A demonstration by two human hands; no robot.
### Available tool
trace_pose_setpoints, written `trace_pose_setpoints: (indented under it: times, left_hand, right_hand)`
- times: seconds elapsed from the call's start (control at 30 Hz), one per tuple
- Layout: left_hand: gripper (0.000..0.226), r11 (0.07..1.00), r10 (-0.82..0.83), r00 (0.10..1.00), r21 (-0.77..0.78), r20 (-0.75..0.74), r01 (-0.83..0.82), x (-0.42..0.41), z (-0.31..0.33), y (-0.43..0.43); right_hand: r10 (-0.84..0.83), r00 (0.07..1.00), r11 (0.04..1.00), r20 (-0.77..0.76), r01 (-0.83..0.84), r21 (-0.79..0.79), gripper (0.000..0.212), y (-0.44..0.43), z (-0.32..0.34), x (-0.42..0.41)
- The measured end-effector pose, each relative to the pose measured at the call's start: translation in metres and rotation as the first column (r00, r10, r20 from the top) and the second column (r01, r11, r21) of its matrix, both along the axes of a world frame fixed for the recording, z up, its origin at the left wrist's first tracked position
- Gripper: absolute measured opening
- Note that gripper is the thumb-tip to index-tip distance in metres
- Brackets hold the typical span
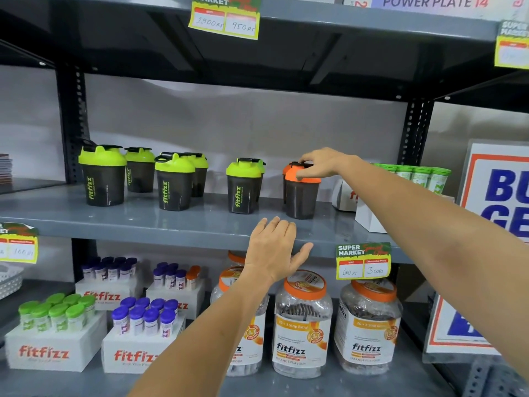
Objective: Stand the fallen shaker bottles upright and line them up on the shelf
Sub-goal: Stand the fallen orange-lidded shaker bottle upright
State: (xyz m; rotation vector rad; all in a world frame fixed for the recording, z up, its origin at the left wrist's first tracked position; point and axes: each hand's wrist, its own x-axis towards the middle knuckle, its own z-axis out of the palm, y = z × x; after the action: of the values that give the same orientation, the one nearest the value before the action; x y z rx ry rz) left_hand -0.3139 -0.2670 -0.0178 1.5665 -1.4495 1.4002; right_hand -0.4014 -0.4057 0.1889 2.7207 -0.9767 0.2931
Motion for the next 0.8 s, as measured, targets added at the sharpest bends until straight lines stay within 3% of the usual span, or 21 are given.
trace_pose_setpoints:
  times: [0.13, 0.2, 0.3, 0.37, 0.5, 0.7, 0.8]
  left_hand:
    - [0.054, 1.0, -0.004, 1.0, 0.003, -0.004, 0.004, 0.0, 0.0, 0.0]
    - [0.054, 1.0, -0.01, 1.0, 0.003, -0.006, 0.01, 0.0, 0.0, -0.001]
    - [0.053, 1.0, -0.014, 1.0, 0.009, -0.01, 0.014, 0.0, -0.001, 0.0]
    - [0.054, 1.0, -0.01, 1.0, 0.017, -0.011, 0.01, 0.0, 0.0, 0.0]
    - [0.055, 1.0, 0.001, 1.0, 0.025, -0.015, 0.0, -0.001, 0.0, 0.0]
    - [0.055, 0.999, 0.001, 1.0, 0.035, -0.02, 0.0, 0.0, 0.0, 0.001]
    - [0.055, 0.999, 0.0, 1.0, 0.032, -0.019, 0.0, -0.001, 0.001, 0.001]
  right_hand:
    - [-0.056, 0.998, 0.995, -0.008, 0.055, -0.081, 0.078, -0.001, -0.002, 0.002]
    - [-0.081, 0.996, 0.994, 0.022, 0.082, -0.068, 0.067, 0.0, 0.0, 0.002]
    - [-0.05, 0.996, 0.99, 0.069, 0.04, 0.134, 0.039, -0.001, 0.002, 0.0]
    - [-0.034, 0.994, 0.98, 0.103, 0.013, 0.199, 0.038, -0.001, 0.001, -0.003]
    - [-0.017, 0.99, 0.992, 0.142, -0.002, 0.129, 0.038, -0.002, -0.002, -0.007]
    - [-0.044, 0.99, 0.999, 0.131, 0.042, 0.014, 0.077, -0.004, -0.002, 0.0]
    - [-0.059, 0.99, 0.997, 0.129, 0.066, -0.045, 0.082, -0.002, -0.004, 0.004]
